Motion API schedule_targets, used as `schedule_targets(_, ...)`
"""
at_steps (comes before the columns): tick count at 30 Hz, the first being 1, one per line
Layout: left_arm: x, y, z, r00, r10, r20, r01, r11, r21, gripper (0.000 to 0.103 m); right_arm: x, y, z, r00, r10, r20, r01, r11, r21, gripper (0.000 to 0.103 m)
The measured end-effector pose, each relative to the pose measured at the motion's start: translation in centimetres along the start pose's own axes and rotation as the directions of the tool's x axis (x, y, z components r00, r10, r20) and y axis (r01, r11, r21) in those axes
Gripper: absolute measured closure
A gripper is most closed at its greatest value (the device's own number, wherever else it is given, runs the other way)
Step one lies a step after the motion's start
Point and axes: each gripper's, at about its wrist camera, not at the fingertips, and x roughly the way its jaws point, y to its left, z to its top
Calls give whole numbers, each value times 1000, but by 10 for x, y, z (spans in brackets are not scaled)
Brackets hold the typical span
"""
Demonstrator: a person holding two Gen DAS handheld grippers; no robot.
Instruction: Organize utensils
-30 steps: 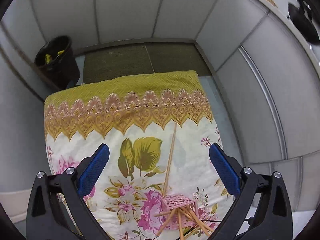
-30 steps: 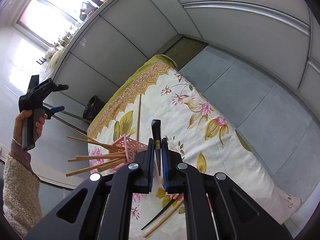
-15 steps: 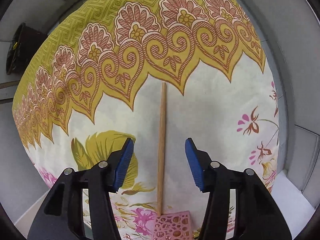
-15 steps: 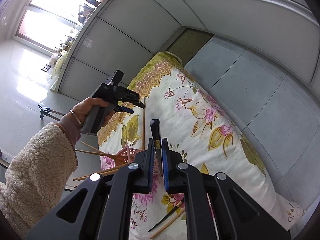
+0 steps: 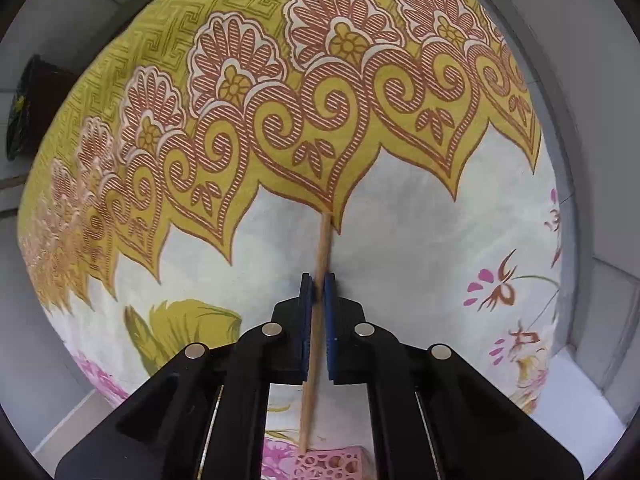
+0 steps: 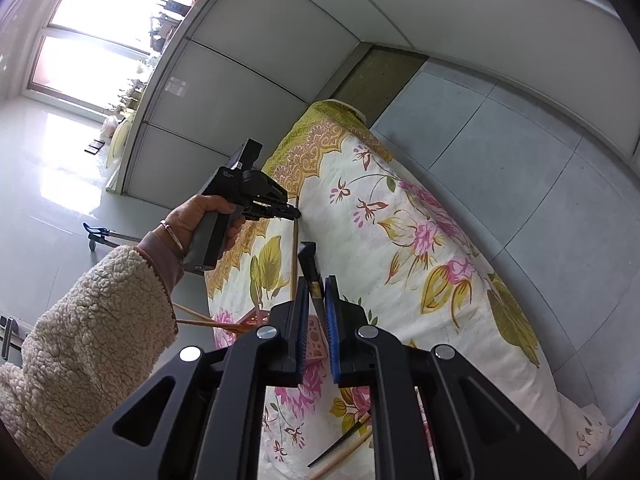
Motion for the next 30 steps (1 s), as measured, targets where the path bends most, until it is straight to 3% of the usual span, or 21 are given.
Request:
schedule_targets(3,-34,-11,-16,996,4,94,-6,1000,28,99,-10,3,-4,1000,17,21,-17,1000,-13,93)
schedule_targets(5,-75,-11,-28,982,-2,187,-3,1000,30,99,-17,9,-9,999,32,29,-31,999,-35,93)
schedule_targets(7,-124,-7,-49,956,-13,292,5,1000,30,99,-27,18,-17,998,42,51,-39,997,-69,93)
schedule_targets(9,-178,-7,-77,914,-31,405,13,999,48,99,-37,25,-26,996,58,71,-51,994,-96,93)
schedule_targets(12,-258,-29,-112,826,-46,561,10,998,66,99,-52,33,-40,993,74,92,-63,991,-120,93)
schedule_targets(15,-322,-27,-173,699,-69,712,36,997,62,99,-70,41,-55,988,89,123,-71,987,-144,93)
schedule_targets(18,-360,-21,-245,571,-69,818,51,998,49,99,-95,52,-74,981,105,165,-76,982,-171,93)
schedule_targets(20,-374,-19,-293,510,-55,858,48,998,35,99,-114,58,-89,976,110,186,-75,980,-186,93)
schedule_targets(21,-379,-18,-318,488,-53,871,45,998,35,99,-124,61,-98,975,106,194,-68,978,-195,93)
schedule_targets(24,-386,-14,-391,446,-70,892,48,997,55,99,-150,66,-125,976,86,201,-45,979,-201,93)
schedule_targets(25,-381,-13,-411,442,-79,894,44,997,67,99,-157,67,-135,978,83,191,-43,979,-201,93)
schedule_targets(27,-370,-11,-448,451,-83,889,42,997,72,99,-169,72,-153,983,76,169,-39,976,-214,93)
schedule_targets(30,-340,-2,-493,436,-111,893,83,993,83,99,-188,81,-176,982,75,175,-32,971,-236,93)
